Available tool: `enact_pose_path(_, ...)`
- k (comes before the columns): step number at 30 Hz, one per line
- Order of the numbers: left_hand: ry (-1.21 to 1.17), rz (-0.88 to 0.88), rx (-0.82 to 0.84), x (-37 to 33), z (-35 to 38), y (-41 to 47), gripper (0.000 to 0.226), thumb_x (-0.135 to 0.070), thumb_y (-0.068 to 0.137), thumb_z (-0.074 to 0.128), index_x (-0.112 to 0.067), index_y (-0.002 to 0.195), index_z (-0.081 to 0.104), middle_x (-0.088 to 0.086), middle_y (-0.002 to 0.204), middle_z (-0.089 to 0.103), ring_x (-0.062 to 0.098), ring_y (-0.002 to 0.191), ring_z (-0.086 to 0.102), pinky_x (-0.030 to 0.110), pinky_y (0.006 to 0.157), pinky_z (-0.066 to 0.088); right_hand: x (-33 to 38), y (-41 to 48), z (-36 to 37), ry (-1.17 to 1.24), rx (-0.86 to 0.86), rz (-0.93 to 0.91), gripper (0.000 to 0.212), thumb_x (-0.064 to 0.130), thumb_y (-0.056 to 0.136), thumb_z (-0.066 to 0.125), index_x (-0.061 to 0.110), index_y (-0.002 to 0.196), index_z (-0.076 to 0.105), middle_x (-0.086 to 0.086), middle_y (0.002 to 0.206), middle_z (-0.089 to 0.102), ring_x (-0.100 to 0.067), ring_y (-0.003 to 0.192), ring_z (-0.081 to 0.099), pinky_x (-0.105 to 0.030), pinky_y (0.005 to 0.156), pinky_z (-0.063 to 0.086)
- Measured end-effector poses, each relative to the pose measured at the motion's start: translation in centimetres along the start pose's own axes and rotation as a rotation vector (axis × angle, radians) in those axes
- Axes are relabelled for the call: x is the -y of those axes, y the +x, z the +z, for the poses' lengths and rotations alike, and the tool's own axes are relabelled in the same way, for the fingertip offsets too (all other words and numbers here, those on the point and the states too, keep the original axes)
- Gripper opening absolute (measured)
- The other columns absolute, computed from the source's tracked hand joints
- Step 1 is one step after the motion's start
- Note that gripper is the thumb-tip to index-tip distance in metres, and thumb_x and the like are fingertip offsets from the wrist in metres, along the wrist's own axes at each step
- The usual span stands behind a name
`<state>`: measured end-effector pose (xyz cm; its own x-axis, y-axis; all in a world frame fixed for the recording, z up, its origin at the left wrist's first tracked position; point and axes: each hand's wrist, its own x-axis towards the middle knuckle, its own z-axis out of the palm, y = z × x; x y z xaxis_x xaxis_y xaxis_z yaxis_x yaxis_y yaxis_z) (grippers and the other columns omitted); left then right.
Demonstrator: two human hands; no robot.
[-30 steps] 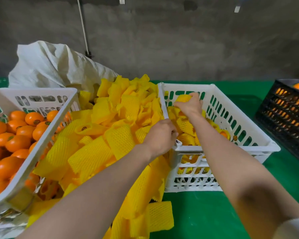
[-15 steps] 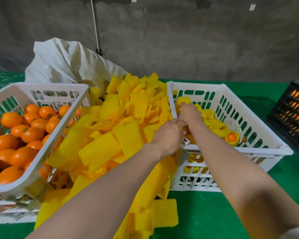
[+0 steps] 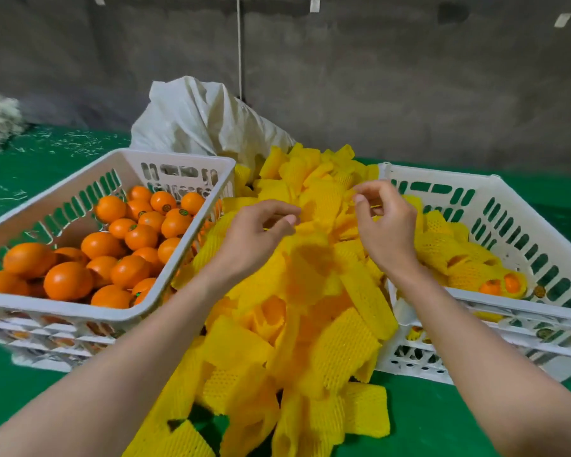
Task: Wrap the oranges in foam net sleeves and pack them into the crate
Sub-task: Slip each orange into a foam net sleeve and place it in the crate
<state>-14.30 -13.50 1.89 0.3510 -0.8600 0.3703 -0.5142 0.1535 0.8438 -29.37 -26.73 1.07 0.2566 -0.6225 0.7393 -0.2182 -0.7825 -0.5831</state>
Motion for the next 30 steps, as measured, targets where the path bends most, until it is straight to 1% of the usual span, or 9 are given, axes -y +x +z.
enact_pose_path(3, 0.013, -0.072, -0.133, 1.8, -7.1, -1.1, 0.016, -0.011, 0.097, 0.051, -0.015, 0.106, 0.063, -0.001, 0.094, 0.069, 0.009, 0.08, 0.068, 0.022, 0.07, 0.056, 2.1, -1.7, 2.2, 0.023, 0.215, -0.076, 0.01, 0.008, 0.086, 0.058, 0.006, 0.092, 0.066, 0.002, 0.082, 0.063, -0.005, 0.074, 0.055, -0.021, 0.064, 0.044)
enact_pose_path(7, 0.035, -0.199, -0.356, 5.2, -13.8, -2.6, 0.017, -0.009, 0.097, 0.049, -0.011, 0.108, 0.063, 0.003, 0.087, 0.068, 0.004, 0.067, 0.065, 0.018, 0.062, 0.054, 4.5, -3.7, 6.1, -0.004, 0.445, -0.143, 0.01, 0.004, 0.081, 0.062, 0.004, 0.09, 0.066, -0.006, 0.081, 0.068, -0.01, 0.071, 0.057, -0.016, 0.063, 0.04)
enact_pose_path(12, 0.044, -0.32, -0.341, 8.5, -17.6, -4.0, 0.012, -0.011, 0.094, 0.056, -0.016, 0.101, 0.065, 0.003, 0.09, 0.07, 0.018, 0.076, 0.066, 0.031, 0.072, 0.055, 7.3, -4.8, 10.1, -0.013, 0.604, -0.192, 0.009, 0.004, 0.083, 0.064, 0.006, 0.091, 0.065, -0.006, 0.081, 0.067, -0.019, 0.075, 0.061, -0.015, 0.066, 0.038)
enact_pose_path(14, 0.196, -0.39, -0.158, 9.4, -18.3, -4.1, 0.018, -0.007, 0.09, 0.062, -0.013, 0.107, 0.065, 0.009, 0.103, 0.069, 0.017, 0.082, 0.065, 0.029, 0.072, 0.055, 8.5, -4.9, 11.6, -0.012, 0.637, -0.206, 0.01, 0.006, 0.084, 0.063, 0.007, 0.094, 0.065, -0.006, 0.085, 0.067, -0.02, 0.079, 0.061, -0.021, 0.069, 0.042)
enact_pose_path(17, 0.57, -0.479, 0.473, 10.1, -18.0, -3.8, 0.045, -0.012, 0.085, 0.068, -0.013, 0.128, 0.055, 0.005, 0.125, 0.059, 0.018, 0.104, 0.058, 0.025, 0.077, 0.048, 10.4, -5.2, 13.8, -0.009, 0.704, -0.242, 0.018, 0.008, 0.087, 0.06, 0.011, 0.104, 0.064, -0.004, 0.102, 0.066, -0.018, 0.095, 0.058, -0.022, 0.078, 0.043)
enact_pose_path(19, 0.788, -0.464, 0.818, 10.3, -16.9, -3.9, 0.049, -0.013, 0.09, 0.059, -0.016, 0.137, 0.046, 0.004, 0.134, 0.052, 0.021, 0.114, 0.052, 0.023, 0.077, 0.041, 11.2, -5.5, 15.1, -0.034, 0.792, -0.285, 0.026, 0.007, 0.089, 0.054, 0.014, 0.114, 0.061, -0.003, 0.119, 0.061, -0.018, 0.112, 0.053, -0.026, 0.092, 0.041)
enact_pose_path(22, 0.955, -0.367, 0.964, 11.3, -15.3, -3.9, 0.044, -0.008, 0.097, 0.042, -0.012, 0.141, 0.037, 0.015, 0.134, 0.049, 0.03, 0.116, 0.05, 0.034, 0.087, 0.043, 11.6, -5.8, 16.5, -0.122, 0.932, -0.312, 0.028, 0.007, 0.092, 0.049, 0.013, 0.117, 0.06, -0.004, 0.126, 0.057, -0.023, 0.121, 0.047, -0.035, 0.1, 0.039)
enact_pose_path(26, 0.983, -0.388, 0.829, 12.3, -14.9, -3.7, 0.034, -0.013, 0.092, 0.053, -0.008, 0.124, 0.046, 0.017, 0.119, 0.054, 0.033, 0.104, 0.054, 0.037, 0.073, 0.041, 11.3, -6.0, 16.6, -0.147, 0.936, -0.299, 0.027, 0.006, 0.089, 0.052, 0.013, 0.113, 0.062, -0.004, 0.124, 0.059, -0.022, 0.119, 0.049, -0.033, 0.098, 0.04)
enact_pose_path(30, 0.918, -0.426, 0.418, 13.0, -15.6, -3.7, 0.062, -0.033, 0.071, 0.078, -0.015, 0.118, 0.043, 0.007, 0.106, 0.037, 0.026, 0.083, 0.048, 0.026, 0.054, 0.036, 9.5, -5.0, 16.1, -0.244, 0.781, -0.104, 0.029, 0.007, 0.089, 0.055, 0.014, 0.117, 0.056, -0.005, 0.123, 0.056, -0.023, 0.116, 0.05, -0.035, 0.095, 0.042)
